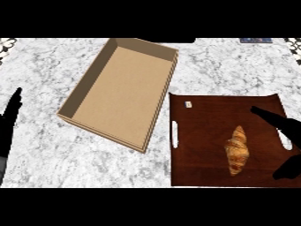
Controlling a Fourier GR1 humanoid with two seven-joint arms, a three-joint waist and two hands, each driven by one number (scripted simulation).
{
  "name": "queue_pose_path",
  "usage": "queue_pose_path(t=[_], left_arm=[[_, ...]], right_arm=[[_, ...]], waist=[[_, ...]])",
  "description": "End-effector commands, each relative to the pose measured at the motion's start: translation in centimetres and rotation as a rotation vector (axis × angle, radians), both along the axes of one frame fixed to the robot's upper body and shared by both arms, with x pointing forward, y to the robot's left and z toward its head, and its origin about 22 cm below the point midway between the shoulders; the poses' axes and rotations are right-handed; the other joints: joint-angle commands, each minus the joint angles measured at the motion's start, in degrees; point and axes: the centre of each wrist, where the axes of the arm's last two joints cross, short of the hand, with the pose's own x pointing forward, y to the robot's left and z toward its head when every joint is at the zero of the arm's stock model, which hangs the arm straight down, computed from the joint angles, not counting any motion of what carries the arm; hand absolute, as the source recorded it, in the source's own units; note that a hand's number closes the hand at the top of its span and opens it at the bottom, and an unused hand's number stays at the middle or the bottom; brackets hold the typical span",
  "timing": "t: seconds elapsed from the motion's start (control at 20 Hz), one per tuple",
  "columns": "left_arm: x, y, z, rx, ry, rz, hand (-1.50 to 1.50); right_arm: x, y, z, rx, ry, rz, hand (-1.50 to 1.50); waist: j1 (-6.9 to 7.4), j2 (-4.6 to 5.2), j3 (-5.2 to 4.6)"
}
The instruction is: Pick the croissant from the tray and place it in the cardboard box
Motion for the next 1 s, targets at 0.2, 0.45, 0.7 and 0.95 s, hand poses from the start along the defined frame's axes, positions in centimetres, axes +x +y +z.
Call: queue_pose_path(t=[0.2, 0.45, 0.7, 0.95], left_arm=[[1.1, -0.6, -0.1, 0.000, -0.006, 0.006, 0.00], [-0.5, 0.4, -1.3, -0.003, 0.007, 0.010, 0.00], [0.6, -0.6, 1.0, -0.002, 0.006, 0.006, 0.00], [1.5, 0.6, 1.9, 0.009, -0.002, 0.019, 0.00]], right_arm=[[-0.7, 4.6, -1.2, -0.115, 0.076, 0.018, -1.50], [1.7, 4.4, -2.4, -0.109, 0.081, 0.008, -1.50], [1.6, 5.3, -1.6, -0.089, 0.080, 0.035, -1.50], [0.7, 4.8, -0.3, -0.036, 0.092, 0.075, -1.50]], waist=[[-0.76, -0.09, 0.02], [-0.42, -0.02, 0.03], [-0.51, -0.05, 0.04], [-0.66, -0.08, 0.03]])
